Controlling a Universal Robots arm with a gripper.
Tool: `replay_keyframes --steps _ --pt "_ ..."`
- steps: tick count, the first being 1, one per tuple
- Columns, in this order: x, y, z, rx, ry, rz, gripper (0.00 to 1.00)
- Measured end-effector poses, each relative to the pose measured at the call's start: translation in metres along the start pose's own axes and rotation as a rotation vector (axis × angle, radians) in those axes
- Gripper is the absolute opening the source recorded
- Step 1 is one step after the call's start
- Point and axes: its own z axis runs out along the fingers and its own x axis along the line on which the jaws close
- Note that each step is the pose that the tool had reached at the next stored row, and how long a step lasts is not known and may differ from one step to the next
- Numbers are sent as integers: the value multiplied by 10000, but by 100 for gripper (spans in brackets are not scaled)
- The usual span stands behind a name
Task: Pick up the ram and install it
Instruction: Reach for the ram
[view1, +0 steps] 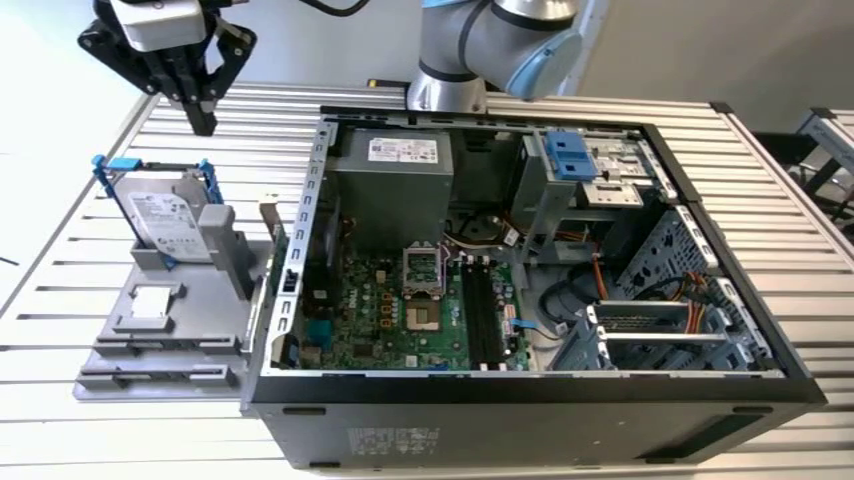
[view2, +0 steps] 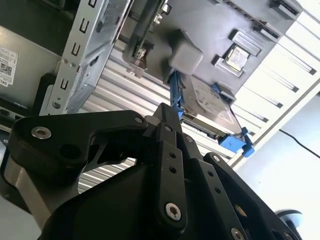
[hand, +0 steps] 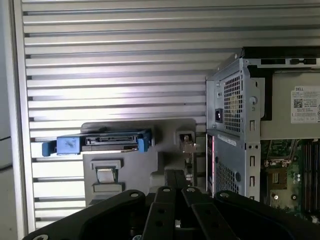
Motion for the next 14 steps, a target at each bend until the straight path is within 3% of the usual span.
replay_keyframes --steps 14 --pt "397 -18 -5 -9 42 -32 0"
